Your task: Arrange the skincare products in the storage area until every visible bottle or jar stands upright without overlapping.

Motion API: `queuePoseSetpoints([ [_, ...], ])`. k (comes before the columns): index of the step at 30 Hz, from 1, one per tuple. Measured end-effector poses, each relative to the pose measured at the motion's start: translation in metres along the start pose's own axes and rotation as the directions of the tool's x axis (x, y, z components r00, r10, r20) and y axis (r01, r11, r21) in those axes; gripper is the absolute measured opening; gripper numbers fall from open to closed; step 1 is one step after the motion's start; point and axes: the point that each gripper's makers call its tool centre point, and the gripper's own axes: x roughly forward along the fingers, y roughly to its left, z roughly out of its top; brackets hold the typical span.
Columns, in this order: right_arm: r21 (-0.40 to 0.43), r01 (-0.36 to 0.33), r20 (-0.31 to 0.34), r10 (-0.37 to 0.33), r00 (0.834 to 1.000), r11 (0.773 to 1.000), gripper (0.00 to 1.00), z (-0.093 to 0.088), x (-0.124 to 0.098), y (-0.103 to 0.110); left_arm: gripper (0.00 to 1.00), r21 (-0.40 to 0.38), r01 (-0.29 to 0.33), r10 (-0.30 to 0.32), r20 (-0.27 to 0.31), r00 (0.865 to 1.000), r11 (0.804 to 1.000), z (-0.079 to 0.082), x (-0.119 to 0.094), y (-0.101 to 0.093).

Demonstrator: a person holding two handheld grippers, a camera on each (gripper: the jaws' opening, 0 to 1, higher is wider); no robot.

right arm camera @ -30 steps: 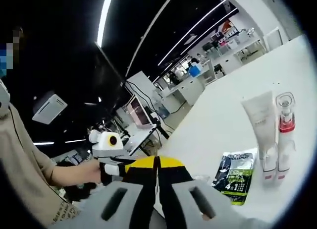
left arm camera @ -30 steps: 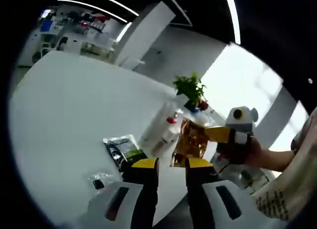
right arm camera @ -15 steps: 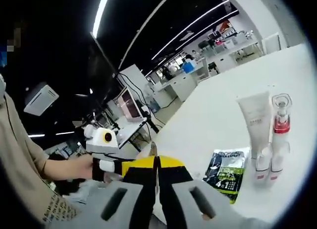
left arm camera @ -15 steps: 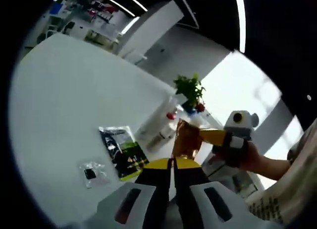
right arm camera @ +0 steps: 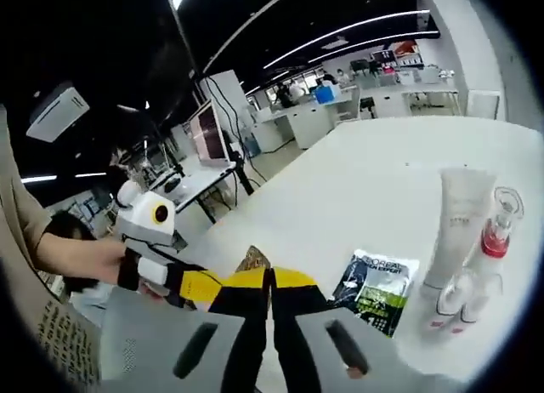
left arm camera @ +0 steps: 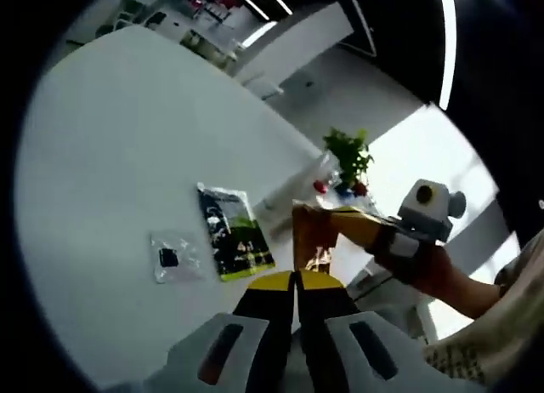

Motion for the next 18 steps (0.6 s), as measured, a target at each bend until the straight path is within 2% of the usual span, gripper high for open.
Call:
queuePoseSetpoints([
  [5,-0.041,0.012,-0.029,-0.013,0.999,0.999,0.01,0.003,0.017,-0.006,0.00,-0.044,-0.011,0.012,0.026,1.000,0.999,0.006,0.000,0.011],
  [11,-0.099,0.033,-0.033,-0.037,0.999,0.994,0.01,0.007,0.031,-0.012,0.00,-0.052,-0.017,0.019,0.039,0.999,0.999,0.018,0.001,0.019],
  [14,-0.166,0.045,-0.046,-0.054,0.998,0.985,0.01,0.007,0.039,-0.018,0.00,-0.054,-0.026,0.028,0.037,0.999,0.998,0.022,0.004,0.026],
  [18,-0.211,0.047,-0.060,-0.060,0.996,0.976,0.01,0.006,0.051,-0.024,0.00,-0.060,-0.040,0.042,0.036,0.998,0.997,0.026,0.007,0.035],
])
